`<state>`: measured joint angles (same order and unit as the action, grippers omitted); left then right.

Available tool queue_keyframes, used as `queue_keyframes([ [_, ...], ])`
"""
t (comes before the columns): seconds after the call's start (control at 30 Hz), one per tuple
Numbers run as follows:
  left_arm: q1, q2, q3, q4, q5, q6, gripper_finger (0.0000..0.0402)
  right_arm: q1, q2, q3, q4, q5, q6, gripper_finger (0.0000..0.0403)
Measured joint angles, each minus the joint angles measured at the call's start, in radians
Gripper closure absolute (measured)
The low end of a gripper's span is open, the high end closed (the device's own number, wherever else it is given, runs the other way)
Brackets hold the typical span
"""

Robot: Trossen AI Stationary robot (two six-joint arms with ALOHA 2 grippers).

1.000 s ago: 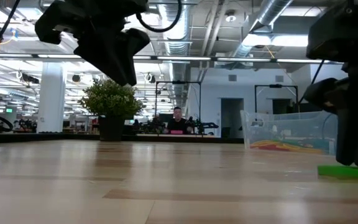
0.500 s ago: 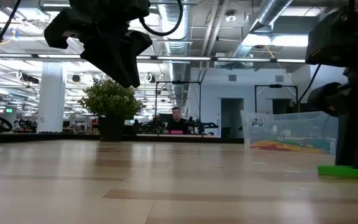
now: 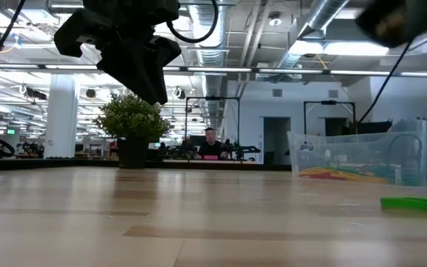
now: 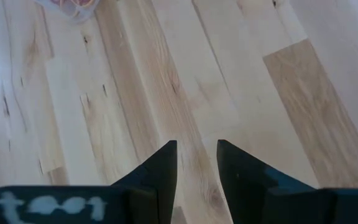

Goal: Pick and place items into bin
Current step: Put the green rubber band into the transparent bin

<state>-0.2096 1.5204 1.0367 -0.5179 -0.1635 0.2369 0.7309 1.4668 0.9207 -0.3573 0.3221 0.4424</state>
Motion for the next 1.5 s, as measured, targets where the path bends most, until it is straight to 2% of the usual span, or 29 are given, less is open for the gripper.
queue_keyframes([
  [0.17,0.0,0.0,0.0,0.0,0.0,-0.045,0.0297,0.021,-0.13,0.041,-0.05,0.143,-0.02,0.0398],
  [0.33,0.0,0.0,0.0,-0.008,0.001,-0.094,0.0297,0.01,-0.047,0.039,-0.067,0.138,0.086,0.0394],
  [0.67,0.0,0.0,0.0,-0.006,0.001,-0.146,0.0297,-0.065,0.22,0.038,-0.066,-0.16,0.118,0.0328],
  [0.87,0.0,0.0,0.0,-0.006,0.001,-0.155,0.0297,-0.112,0.319,0.039,-0.059,-0.242,0.114,0.0303],
  [1.03,0.0,0.0,0.0,-0.005,0.001,-0.151,0.0297,-0.123,0.33,0.042,-0.052,-0.241,0.098,0.0292],
  [1.27,0.0,0.0,0.0,-0.003,0.003,-0.151,0.0297,-0.124,0.329,0.042,-0.069,-0.232,0.057,0.0308],
  [1.37,0.0,0.0,0.0,0.0,0.022,-0.15,0.0297,-0.125,0.33,0.042,-0.071,-0.223,0.047,0.0334],
  [1.5,0.0,0.0,0.001,0.023,0.029,-0.121,0.0297,-0.125,0.33,0.041,-0.072,-0.232,0.046,0.0389],
])
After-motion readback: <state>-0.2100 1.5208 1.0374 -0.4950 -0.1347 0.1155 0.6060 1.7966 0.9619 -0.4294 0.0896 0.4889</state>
